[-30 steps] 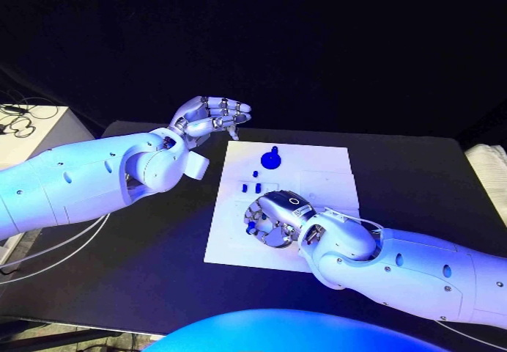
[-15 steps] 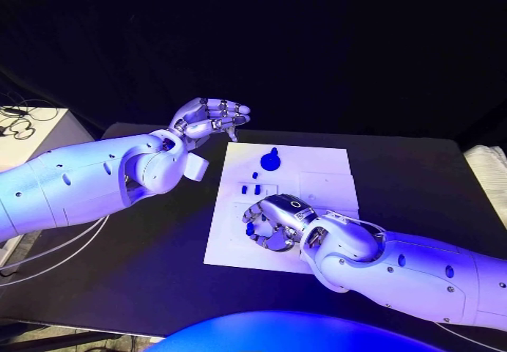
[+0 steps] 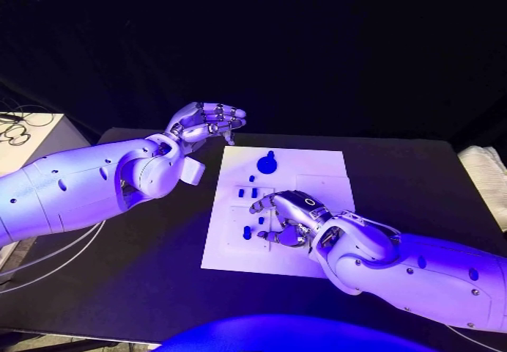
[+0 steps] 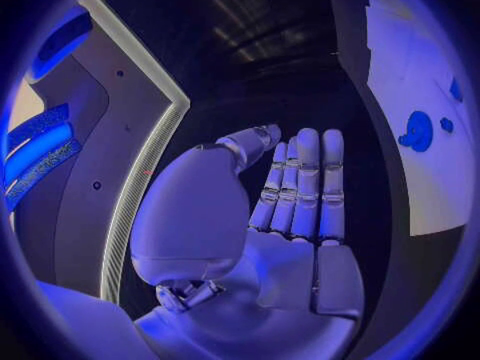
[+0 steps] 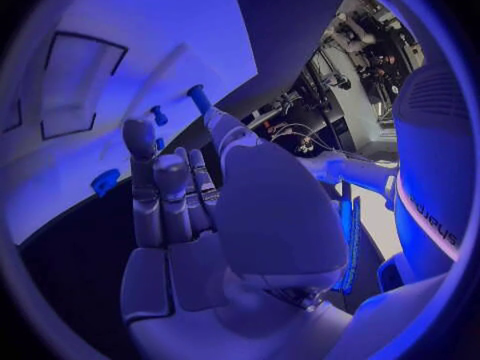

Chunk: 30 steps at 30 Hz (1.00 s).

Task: Assemble the parts on the task board

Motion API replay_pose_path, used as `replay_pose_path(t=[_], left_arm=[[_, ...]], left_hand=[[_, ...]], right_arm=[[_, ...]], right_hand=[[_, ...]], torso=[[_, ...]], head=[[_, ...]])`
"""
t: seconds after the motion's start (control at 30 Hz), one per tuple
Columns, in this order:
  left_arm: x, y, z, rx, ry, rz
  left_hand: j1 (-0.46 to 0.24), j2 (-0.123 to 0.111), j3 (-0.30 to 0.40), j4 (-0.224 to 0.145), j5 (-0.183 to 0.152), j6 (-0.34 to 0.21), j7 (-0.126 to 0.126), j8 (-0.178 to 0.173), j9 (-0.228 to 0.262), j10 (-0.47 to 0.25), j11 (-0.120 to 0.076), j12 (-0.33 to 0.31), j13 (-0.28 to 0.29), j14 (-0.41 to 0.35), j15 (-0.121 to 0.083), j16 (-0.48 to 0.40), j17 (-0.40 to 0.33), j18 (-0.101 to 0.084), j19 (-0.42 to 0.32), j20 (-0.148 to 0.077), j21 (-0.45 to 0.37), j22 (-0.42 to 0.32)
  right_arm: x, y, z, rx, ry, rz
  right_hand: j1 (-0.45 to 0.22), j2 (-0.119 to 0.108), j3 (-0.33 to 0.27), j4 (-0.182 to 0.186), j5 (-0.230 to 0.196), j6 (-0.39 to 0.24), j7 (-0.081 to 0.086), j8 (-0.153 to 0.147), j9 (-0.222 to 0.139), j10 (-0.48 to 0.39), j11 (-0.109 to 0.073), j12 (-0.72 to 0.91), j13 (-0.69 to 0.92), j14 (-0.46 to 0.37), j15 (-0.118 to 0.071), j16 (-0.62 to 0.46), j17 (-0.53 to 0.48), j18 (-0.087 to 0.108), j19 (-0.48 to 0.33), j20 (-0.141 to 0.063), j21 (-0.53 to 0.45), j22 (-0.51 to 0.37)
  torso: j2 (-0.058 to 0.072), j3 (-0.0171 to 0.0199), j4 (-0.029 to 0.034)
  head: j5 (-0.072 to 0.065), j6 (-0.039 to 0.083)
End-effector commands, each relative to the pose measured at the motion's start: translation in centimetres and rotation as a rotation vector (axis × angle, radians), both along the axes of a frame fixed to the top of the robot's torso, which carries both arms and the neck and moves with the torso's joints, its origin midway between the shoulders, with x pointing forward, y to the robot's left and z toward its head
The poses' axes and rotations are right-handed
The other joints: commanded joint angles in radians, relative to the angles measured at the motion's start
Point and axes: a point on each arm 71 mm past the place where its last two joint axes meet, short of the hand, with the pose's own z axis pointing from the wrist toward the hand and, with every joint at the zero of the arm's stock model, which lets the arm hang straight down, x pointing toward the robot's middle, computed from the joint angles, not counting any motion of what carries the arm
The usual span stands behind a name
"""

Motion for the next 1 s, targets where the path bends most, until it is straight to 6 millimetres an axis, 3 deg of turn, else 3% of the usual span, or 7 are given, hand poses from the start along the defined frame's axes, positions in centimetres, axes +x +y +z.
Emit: replay_pose_path(t=[0.03, 0.23, 0.43, 0.57, 0.73, 0.87, 1.0], left_arm=[[0.0, -0.1, 0.1, -0.014, -0.001, -0.014], [-0.1, 0.0, 0.1, -0.014, -0.001, -0.01], [-0.2, 0.1, 0.0, -0.015, 0.002, -0.008], [-0.3, 0.2, -0.2, -0.015, 0.006, -0.008], [-0.5, 0.3, -0.4, -0.016, 0.01, -0.009], [-0.6, 0.3, -0.6, -0.017, 0.015, -0.01], [-0.7, 0.2, -0.7, -0.018, 0.017, -0.012]], left_hand=[[-0.004, 0.009, -0.003, 0.001, 0.005, 0.0, 0.002, -0.003, -0.001, -0.008, -0.001, 0.006, -0.001, 0.001, -0.001, -0.004, -0.001, 0.015, 0.009, 0.001, -0.006, -0.001], [-0.003, 0.01, -0.003, 0.001, 0.005, 0.001, 0.002, -0.003, -0.001, -0.008, -0.002, 0.007, -0.001, 0.001, -0.001, -0.005, -0.001, 0.015, 0.009, 0.001, -0.006, -0.001], [-0.003, 0.01, -0.003, 0.001, 0.005, 0.001, 0.002, -0.003, -0.001, -0.008, -0.002, 0.007, -0.001, 0.001, -0.001, -0.005, -0.001, 0.015, 0.009, 0.001, -0.006, -0.001], [-0.003, 0.01, -0.003, 0.001, 0.005, 0.001, 0.002, -0.003, -0.001, -0.008, -0.002, 0.007, -0.001, 0.001, -0.001, -0.005, -0.001, 0.015, 0.009, 0.001, -0.006, -0.001], [-0.003, 0.01, -0.003, 0.001, 0.005, 0.001, 0.002, -0.003, -0.001, -0.008, -0.002, 0.007, -0.001, 0.001, -0.001, -0.005, -0.001, 0.015, 0.009, 0.001, -0.006, -0.001], [-0.003, 0.01, -0.003, 0.001, 0.005, 0.001, 0.002, -0.003, -0.001, -0.008, -0.002, 0.007, -0.001, 0.001, -0.001, -0.005, -0.001, 0.015, 0.009, 0.001, -0.006, -0.001], [-0.003, 0.01, -0.003, 0.001, 0.005, 0.001, 0.002, -0.003, -0.001, -0.008, -0.002, 0.007, -0.001, 0.001, -0.001, -0.005, -0.001, 0.015, 0.009, 0.001, -0.006, -0.001]], right_arm=[[0.9, -2.1, 1.4, 0.077, 0.078, -0.077], [3.0, -8.1, 3.5, 0.086, 0.209, -0.274], [3.3, -12.9, 4.3, 0.029, 0.273, -0.4], [2.7, -14.9, 4.0, -0.024, 0.322, -0.433], [1.6, -16.5, 3.3, -0.084, 0.357, -0.458], [1.1, -17.3, 3.0, -0.126, 0.355, -0.486], [0.7, -17.6, 2.3, -0.182, 0.362, -0.501]], right_hand=[[-0.002, 0.003, 0.016, 0.014, -0.009, 0.011, 0.007, 0.006, -0.001, 0.06, -0.011, 0.042, 0.004, 0.033, -0.01, 0.027, 0.044, -0.009, 0.038, -0.009, 0.06, 0.037], [-0.07, -0.02, 0.098, 0.069, -0.059, 0.058, -0.014, 0.028, 0.001, 0.336, -0.051, 0.072, -0.004, 0.125, -0.045, 0.101, 0.214, -0.045, 0.145, -0.041, 0.269, 0.168], [-0.115, -0.042, 0.024, 0.105, -0.078, 0.03, -0.033, 0.056, 0.02, 0.469, -0.077, 0.229, 0.165, 0.157, -0.067, 0.151, 0.324, -0.07, 0.197, -0.066, 0.406, 0.26], [-0.172, 0.008, -0.071, 0.109, -0.084, 0.026, -0.043, 0.134, 0.06, 0.508, -0.087, 0.603, 0.654, 0.173, -0.074, 0.187, 0.402, -0.085, 0.222, -0.072, 0.489, 0.318], [-0.195, 0.037, -0.122, 0.113, -0.083, 0.025, -0.05, 0.183, 0.077, 0.615, -0.092, 0.839, 0.998, 0.19, -0.079, 0.225, 0.496, -0.096, 0.239, -0.074, 0.549, 0.359], [-0.214, 0.054, -0.147, 0.114, -0.081, 0.044, -0.057, 0.205, 0.08, 0.669, -0.098, 0.932, 1.133, 0.201, -0.083, 0.251, 0.564, -0.103, 0.251, -0.078, 0.588, 0.384], [-0.253, 0.063, -0.18, 0.116, -0.076, 0.055, -0.061, 0.212, 0.076, 0.688, -0.101, 0.963, 1.185, 0.209, -0.085, 0.268, 0.61, -0.109, 0.259, -0.08, 0.616, 0.402]], torso=[[-0.001, -0.0008, -0.0007], [-0.004, -0.0022, -0.0089], [-0.009, 0.0002, -0.0154], [-0.011, 0.002, -0.0159], [-0.011, -0.0006, -0.0162], [-0.01, 0.0011, -0.0172], [-0.009, -0.0019, -0.0157]], head=[[-0.027, 0.007], [-0.073, 0.019], [-0.111, 0.027], [-0.124, 0.038], [-0.134, 0.043], [-0.138, 0.042], [-0.141, 0.039]])
